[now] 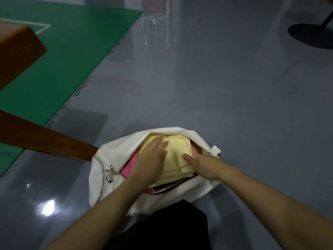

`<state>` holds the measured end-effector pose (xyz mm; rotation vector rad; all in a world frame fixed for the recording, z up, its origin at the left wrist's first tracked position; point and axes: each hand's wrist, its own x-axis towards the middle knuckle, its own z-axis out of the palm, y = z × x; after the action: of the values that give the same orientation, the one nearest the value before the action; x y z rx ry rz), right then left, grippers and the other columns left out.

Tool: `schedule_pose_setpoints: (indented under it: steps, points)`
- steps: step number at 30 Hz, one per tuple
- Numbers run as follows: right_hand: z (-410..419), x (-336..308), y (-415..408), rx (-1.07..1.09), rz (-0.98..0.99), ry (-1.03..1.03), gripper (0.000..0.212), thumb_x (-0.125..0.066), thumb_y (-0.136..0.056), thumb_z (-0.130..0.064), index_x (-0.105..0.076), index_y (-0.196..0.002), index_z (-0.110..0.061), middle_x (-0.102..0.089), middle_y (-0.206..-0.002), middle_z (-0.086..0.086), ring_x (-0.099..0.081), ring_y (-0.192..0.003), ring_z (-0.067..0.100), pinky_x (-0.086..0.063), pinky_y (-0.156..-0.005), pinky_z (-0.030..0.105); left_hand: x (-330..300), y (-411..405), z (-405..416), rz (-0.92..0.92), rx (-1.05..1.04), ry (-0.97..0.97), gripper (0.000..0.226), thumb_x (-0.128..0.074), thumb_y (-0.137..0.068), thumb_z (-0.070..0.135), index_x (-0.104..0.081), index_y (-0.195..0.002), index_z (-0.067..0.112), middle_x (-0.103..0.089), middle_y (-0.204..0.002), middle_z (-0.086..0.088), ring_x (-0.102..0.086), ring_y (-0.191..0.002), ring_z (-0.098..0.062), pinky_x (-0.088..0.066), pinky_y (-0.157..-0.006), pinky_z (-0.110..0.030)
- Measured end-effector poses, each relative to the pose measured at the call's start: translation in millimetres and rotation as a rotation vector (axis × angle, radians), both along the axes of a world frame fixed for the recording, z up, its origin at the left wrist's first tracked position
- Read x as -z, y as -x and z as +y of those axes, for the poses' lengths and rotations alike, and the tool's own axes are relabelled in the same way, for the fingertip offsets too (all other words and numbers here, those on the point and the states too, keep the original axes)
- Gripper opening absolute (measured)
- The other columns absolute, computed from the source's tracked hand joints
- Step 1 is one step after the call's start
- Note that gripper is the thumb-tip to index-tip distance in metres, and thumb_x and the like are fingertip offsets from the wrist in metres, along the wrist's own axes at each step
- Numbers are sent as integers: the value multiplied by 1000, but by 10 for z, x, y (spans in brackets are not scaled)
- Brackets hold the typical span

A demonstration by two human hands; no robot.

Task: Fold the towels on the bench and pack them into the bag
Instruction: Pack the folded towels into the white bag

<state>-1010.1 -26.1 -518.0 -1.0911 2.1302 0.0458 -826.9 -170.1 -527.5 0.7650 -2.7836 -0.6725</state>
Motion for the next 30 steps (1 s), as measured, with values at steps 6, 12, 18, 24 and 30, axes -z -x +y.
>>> schedule_pose_setpoints:
  steps: [6, 12, 18, 24, 30]
  points:
    - [119, -155, -161, 33, -201, 74, 99, -4, -78, -92, -73, -107, -27, -67, -115, -5, -58, -108, 17, -42, -103, 38, 349, 233, -175, -428, -33, -141, 73, -26, -103, 61, 3, -161, 30, 4, -169, -11, 1, -155, -31, -2, -125, -47]
    - [48, -385, -308, 230, -493, 487, 89, -11, -93, -80, -81, -77, -28, -70, -93, -7, -60, -93, 11, -41, -100, 31, 389, 283, -125, -398, -83, -220, 71, -22, -98, 71, 8, -157, 46, 8, -169, -6, 0, -155, -30, -7, -123, -54]
    - [25, -384, -378, 282, -500, 536, 78, -22, -102, -65, -78, -68, -22, -52, -62, -2, -54, -69, 14, -46, -83, 33, 453, 365, 215, -353, -82, -300, 75, -30, -97, 72, 15, -153, 52, 34, -162, 4, 32, -149, -21, 17, -116, -57]
    - [-135, -448, -500, 331, -438, 670, 58, -36, -98, -59, -78, -88, -20, -76, -86, -6, -69, -88, 5, -48, -89, 23, 119, -39, -149, -139, -82, -535, 63, -39, -106, 49, -15, -161, 30, -8, -169, 5, -6, -155, -14, -6, -126, -34]
    - [-471, -789, -699, 116, -227, 724, 36, -42, -101, -56, -71, -103, -34, -71, -103, -20, -63, -103, -4, -47, -92, 22, -537, -646, -226, 9, -174, -591, 59, -43, -103, 57, -33, -157, 36, -36, -160, 13, -35, -144, -6, -23, -114, -18]
